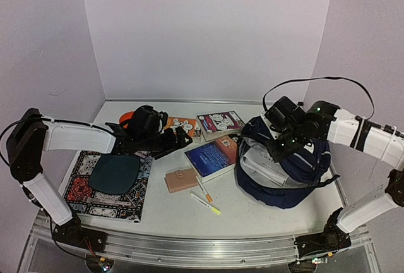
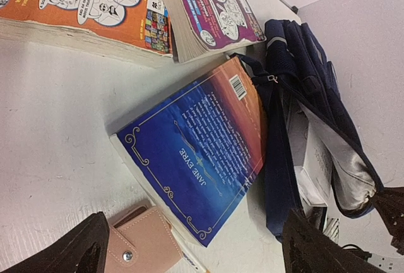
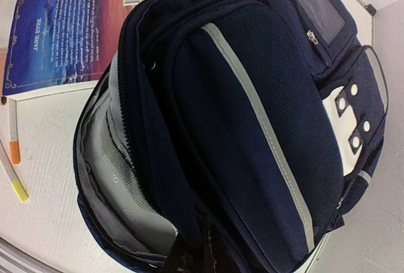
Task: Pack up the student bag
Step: Adjust the book at the center of the board, then pick up the book from the center of the board.
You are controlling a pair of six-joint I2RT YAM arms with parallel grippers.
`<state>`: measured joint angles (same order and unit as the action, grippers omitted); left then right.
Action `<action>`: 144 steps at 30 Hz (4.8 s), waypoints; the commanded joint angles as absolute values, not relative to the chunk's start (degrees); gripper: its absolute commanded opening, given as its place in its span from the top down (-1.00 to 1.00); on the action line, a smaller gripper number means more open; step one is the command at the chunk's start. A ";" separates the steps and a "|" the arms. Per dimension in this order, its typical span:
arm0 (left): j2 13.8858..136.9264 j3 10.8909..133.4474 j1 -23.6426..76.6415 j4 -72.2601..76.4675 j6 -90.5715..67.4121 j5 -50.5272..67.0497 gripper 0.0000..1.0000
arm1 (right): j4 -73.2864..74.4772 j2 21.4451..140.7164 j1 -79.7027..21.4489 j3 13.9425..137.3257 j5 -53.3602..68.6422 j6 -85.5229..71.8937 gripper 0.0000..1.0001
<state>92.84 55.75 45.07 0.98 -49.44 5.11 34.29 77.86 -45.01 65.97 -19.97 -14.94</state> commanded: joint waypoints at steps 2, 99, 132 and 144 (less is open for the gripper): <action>96.34 58.09 43.51 0.67 -47.75 10.28 -0.94 | 33.50 79.22 -44.41 63.64 -17.71 -16.36 0.68; 87.01 47.22 29.97 4.84 -50.74 16.42 -0.67 | 21.43 128.93 -56.06 107.16 -12.49 -13.80 -0.47; 88.99 48.52 29.88 2.75 -52.22 18.24 -0.69 | 29.91 137.78 -57.95 114.12 -22.08 -12.14 0.61; 92.46 50.54 29.97 7.09 -57.30 21.51 -0.69 | 25.79 127.18 -57.83 111.71 -22.39 -11.61 1.00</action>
<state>91.45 47.60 30.20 3.65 -54.75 19.56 22.60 134.52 -58.94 113.28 -19.56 -11.81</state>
